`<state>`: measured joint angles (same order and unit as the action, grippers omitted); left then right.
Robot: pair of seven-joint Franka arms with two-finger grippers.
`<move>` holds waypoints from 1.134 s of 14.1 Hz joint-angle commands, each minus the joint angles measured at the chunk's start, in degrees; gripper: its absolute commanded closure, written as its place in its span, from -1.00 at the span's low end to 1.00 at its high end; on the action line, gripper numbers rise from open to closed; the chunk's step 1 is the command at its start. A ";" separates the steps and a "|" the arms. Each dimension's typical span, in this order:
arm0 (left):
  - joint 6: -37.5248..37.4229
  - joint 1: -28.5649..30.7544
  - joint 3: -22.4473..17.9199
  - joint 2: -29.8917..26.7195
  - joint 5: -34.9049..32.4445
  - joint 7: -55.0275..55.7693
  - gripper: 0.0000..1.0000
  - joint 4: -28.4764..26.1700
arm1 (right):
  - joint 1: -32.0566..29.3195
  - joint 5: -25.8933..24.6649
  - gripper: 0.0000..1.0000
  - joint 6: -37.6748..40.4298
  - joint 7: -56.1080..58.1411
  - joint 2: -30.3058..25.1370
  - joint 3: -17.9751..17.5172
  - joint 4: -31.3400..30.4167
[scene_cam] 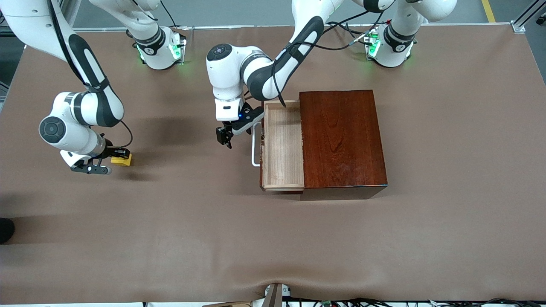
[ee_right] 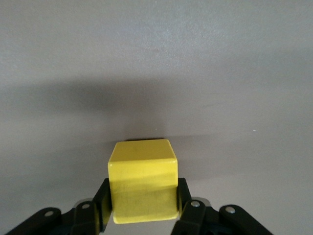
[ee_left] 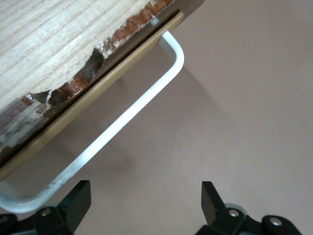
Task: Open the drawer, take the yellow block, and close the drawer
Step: 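Set the cube down with the right gripper while the left gripper hooks the handle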
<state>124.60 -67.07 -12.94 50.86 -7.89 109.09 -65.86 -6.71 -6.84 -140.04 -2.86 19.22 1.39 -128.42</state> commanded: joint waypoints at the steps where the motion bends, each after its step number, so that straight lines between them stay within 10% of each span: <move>1: -1.02 -0.52 -0.59 0.12 -1.60 0.78 -1.00 0.38 | -1.82 -1.24 1.00 -0.68 0.40 -0.06 -0.95 -0.43; 2: -1.89 -0.52 -0.59 0.12 -1.60 0.43 -1.00 0.38 | -1.82 -1.24 0.76 -0.68 0.40 -0.06 -1.03 -0.34; 5: -2.87 -0.26 -0.68 -0.15 -1.60 0.07 -1.00 0.38 | -1.82 -1.24 -0.99 -0.42 -0.12 0.21 -1.03 -0.16; 10: -3.48 0.09 -0.68 -1.02 -1.60 -0.72 -1.00 0.30 | -1.21 -1.16 -1.00 3.70 -0.48 -0.76 -1.38 1.85; 16: -5.85 0.71 -0.59 -1.99 -1.51 -1.51 -1.00 0.03 | 0.03 -0.80 -1.00 27.16 0.57 -1.37 -1.65 16.43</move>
<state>121.01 -66.52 -13.18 50.49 -8.01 108.65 -65.68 -6.73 -6.85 -118.31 -2.86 18.29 0.18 -116.00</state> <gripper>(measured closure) 0.000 0.000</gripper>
